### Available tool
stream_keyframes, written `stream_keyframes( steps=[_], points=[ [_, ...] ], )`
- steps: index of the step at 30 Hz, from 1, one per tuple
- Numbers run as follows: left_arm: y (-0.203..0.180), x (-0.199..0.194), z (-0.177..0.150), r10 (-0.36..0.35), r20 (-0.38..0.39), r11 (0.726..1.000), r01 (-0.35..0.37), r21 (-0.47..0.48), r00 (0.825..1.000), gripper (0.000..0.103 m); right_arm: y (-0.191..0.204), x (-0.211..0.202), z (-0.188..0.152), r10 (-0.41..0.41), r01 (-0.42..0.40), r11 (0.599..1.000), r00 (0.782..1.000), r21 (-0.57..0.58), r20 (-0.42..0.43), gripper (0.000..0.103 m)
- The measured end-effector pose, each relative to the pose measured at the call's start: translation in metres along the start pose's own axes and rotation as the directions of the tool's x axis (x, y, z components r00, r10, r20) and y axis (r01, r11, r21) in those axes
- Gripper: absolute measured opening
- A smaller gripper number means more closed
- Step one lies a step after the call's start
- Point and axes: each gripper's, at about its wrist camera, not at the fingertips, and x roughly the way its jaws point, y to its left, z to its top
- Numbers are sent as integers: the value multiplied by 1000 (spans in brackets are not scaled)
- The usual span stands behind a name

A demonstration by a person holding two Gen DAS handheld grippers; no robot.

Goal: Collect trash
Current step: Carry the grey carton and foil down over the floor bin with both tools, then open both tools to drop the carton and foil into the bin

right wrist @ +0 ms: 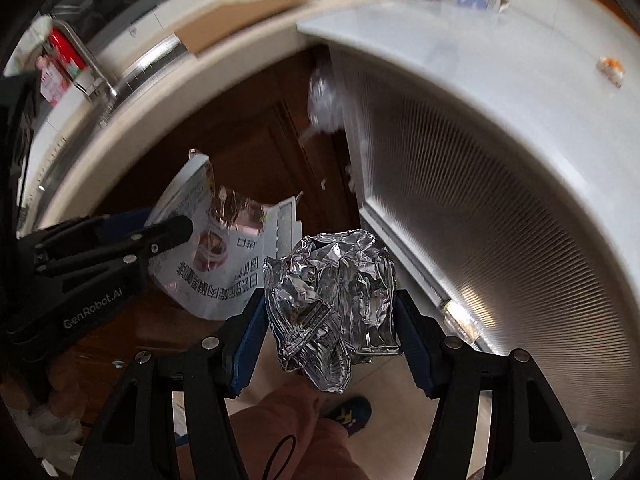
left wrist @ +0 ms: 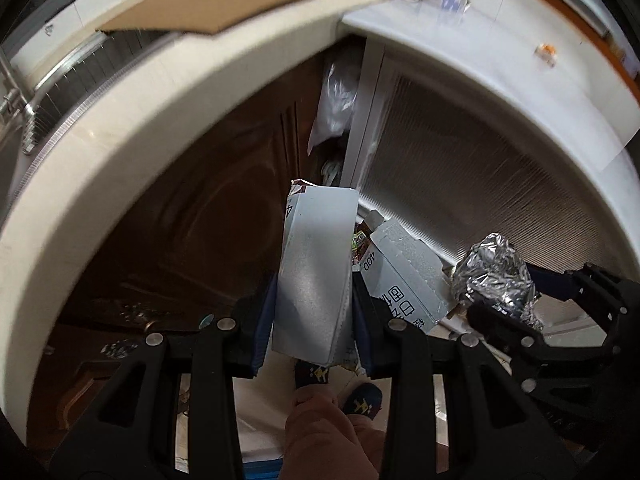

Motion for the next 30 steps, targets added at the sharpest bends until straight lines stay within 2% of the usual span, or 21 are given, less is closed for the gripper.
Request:
stream_keyframes(
  steps=[5, 20, 30],
  points=[
    [-3, 45, -9, 6, -20, 999, -5, 36, 1000, 32, -8, 58, -7, -10, 12, 999, 999, 34, -45, 62],
    [-14, 205, -39, -7, -158, 997, 18, 68, 987, 32, -45, 207, -38, -49, 71, 987, 987, 147, -152, 62],
    [-37, 278, -31, 21, -140, 987, 2, 161, 990, 32, -75, 278, -35, -50, 80, 979, 986, 187, -161, 63]
  ],
)
